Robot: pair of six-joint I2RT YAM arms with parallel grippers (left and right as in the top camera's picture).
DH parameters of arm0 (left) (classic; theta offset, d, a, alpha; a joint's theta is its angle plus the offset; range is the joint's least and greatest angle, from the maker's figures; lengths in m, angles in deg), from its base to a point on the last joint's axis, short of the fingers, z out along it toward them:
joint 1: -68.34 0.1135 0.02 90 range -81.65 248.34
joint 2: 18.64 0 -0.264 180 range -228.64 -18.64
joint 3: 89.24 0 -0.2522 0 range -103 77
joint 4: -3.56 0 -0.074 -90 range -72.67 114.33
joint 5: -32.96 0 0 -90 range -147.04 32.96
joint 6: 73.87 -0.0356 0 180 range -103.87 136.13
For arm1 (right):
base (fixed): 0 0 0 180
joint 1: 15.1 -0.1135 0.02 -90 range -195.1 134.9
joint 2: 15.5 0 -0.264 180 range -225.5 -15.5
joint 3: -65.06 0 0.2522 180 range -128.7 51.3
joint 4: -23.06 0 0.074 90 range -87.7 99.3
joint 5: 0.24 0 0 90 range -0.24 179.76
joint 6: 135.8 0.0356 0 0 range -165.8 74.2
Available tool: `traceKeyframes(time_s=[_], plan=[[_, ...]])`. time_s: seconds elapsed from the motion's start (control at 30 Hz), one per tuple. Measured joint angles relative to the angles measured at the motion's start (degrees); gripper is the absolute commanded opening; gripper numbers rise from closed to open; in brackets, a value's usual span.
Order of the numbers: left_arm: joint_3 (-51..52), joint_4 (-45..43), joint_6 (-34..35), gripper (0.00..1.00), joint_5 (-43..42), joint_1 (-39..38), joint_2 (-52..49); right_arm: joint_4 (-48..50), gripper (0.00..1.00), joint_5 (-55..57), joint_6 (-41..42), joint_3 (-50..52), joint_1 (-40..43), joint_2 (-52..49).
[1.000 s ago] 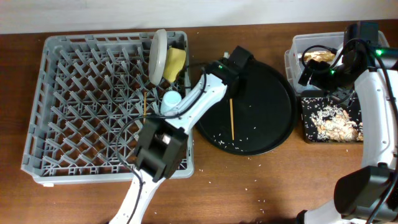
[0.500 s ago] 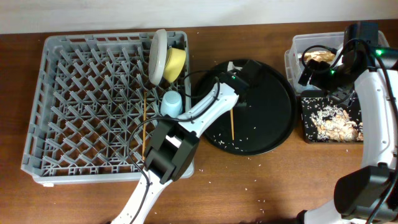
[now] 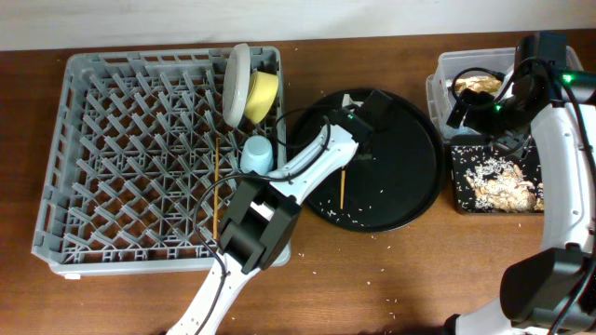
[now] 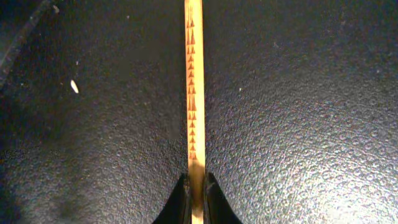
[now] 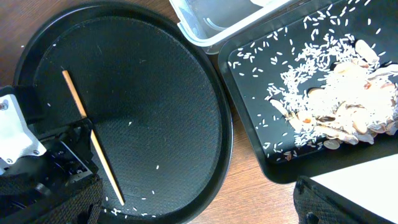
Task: Sort waste into correct bins and load items into the dishwasher rack
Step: 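Place the second chopstick into the rack beside the first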
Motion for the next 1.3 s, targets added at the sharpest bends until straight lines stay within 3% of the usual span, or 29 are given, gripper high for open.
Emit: traceKeyframes(time_s=[0.07, 0.3, 0.4, 0.5, 0.6, 0.73, 0.8, 0.87, 1.03, 1.17, 1.3], plan=[[-5.4, 6.5, -1.6, 0.0, -0.2, 0.0, -1.4, 0.0, 0.98, 0.0, 0.0, 0.0, 0.0, 0.0], [-50.9, 46.2, -8.2, 0.0, 1.4, 2.7, -2.0, 0.0, 0.99, 0.0, 0.0, 0.0, 0.0, 0.0], [-54.3, 46.5, -12.6, 0.0, -0.5, 6.2, -0.2, 0.0, 0.98, 0.0, 0.0, 0.0, 0.0, 0.0], [-52.4, 46.6, -16.2, 0.0, -0.6, 7.6, 10.7, 0.0, 0.98, 0.0, 0.0, 0.0, 0.0, 0.0], [-38.9, 45.9, -16.1, 0.0, 0.1, 11.2, 25.6, 0.0, 0.98, 0.0, 0.0, 0.0, 0.0, 0.0], [-11.4, 46.3, -7.5, 0.0, 5.5, 15.5, 39.9, 0.0, 0.99, 0.0, 0.0, 0.0, 0.0, 0.0], [1.2, 42.8, -4.8, 0.0, 8.0, 15.5, 40.4, 0.0, 0.98, 0.0, 0.0, 0.0, 0.0, 0.0], [13.7, 33.2, -3.6, 0.0, 9.7, 15.8, 39.7, 0.0, 0.99, 0.0, 0.0, 0.0, 0.0, 0.0], [32.3, 16.9, -4.6, 0.0, 9.7, 19.9, 39.9, 0.0, 0.98, 0.0, 0.0, 0.0, 0.0, 0.0], [43.4, 1.2, -13.7, 0.0, 7.7, 20.3, 40.0, -0.1, 0.98, 0.0, 0.0, 0.0, 0.0, 0.0], [45.9, -1.6, -17.0, 0.0, 8.2, 20.6, 40.0, 0.0, 0.98, 0.0, 0.0, 0.0, 0.0, 0.0]])
